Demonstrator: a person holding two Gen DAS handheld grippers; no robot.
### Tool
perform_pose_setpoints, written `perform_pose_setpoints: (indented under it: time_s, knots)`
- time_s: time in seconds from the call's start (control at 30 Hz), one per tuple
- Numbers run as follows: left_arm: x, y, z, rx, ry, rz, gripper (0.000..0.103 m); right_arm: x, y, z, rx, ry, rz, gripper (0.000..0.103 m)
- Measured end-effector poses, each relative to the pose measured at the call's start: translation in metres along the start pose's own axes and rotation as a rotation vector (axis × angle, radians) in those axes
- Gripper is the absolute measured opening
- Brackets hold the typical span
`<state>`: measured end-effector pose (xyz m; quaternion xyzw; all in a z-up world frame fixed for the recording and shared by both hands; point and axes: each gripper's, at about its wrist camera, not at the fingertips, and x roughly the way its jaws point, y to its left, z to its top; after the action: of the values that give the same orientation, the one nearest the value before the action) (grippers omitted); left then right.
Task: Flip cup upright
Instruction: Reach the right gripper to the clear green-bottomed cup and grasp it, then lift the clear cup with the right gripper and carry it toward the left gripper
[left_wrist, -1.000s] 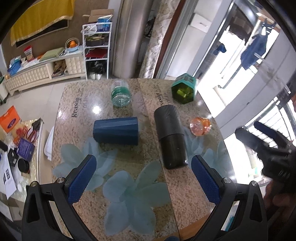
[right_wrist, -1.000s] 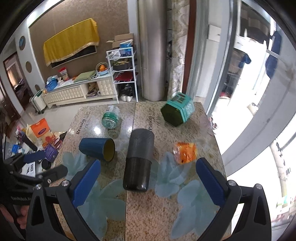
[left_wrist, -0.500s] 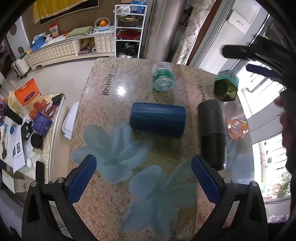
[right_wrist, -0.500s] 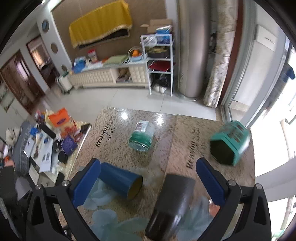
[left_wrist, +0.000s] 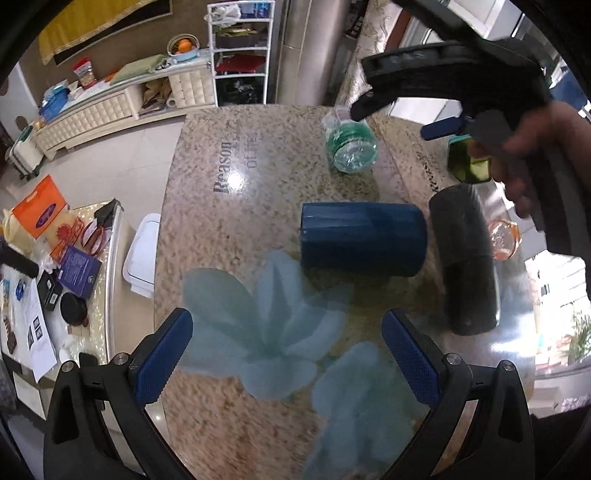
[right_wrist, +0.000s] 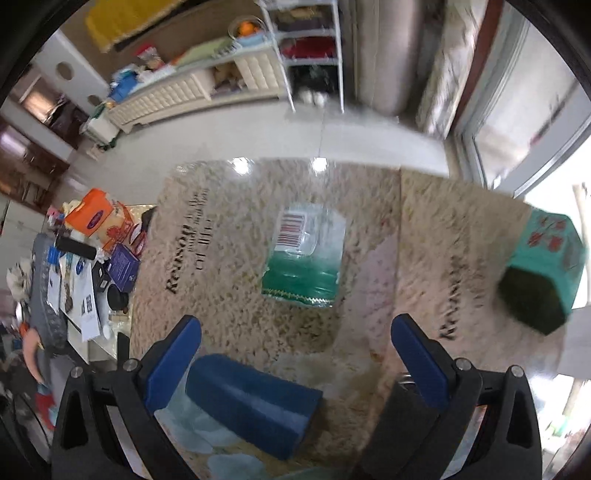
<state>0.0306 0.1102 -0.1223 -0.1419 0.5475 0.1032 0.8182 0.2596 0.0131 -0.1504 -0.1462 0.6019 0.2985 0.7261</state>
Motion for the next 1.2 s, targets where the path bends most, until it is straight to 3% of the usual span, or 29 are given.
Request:
perform_pose_setpoints:
  time_s: [0.17,0.4,0.57,0.7,0.97,1.2]
  knots:
    - [0.015,0.014,0.001,0.007,0.028,-0.025,0.103,0.027,-0.009,0.024,0.105,0.083,-0.006,0.103]
    - [0.025,0.034,-0.001,-0.047,0.046,-0.047,0.103,0.033,-0.004,0.041,0.093,0.151,-0.090,0.103]
    - [0.025,0.043,-0.002,-0.071,0.042,-0.056,0.103,0.035,-0.004,0.036,0.085,0.197,-0.093,0.073]
    - [0.019,0.044,-0.002,-0.074,0.030,-0.057,0.103,0.037,-0.007,0.035,0.077,0.199,-0.095,0.063]
    - [0.005,0.039,-0.007,-0.073,0.010,-0.061,0.103,-0.029,-0.003,0.017,0.057,0.120,-0.040,0.063]
    - [-0.013,0.013,-0.017,-0.054,-0.010,-0.070,0.103,-0.136,-0.016,-0.032,0.052,-0.004,0.065,0.063]
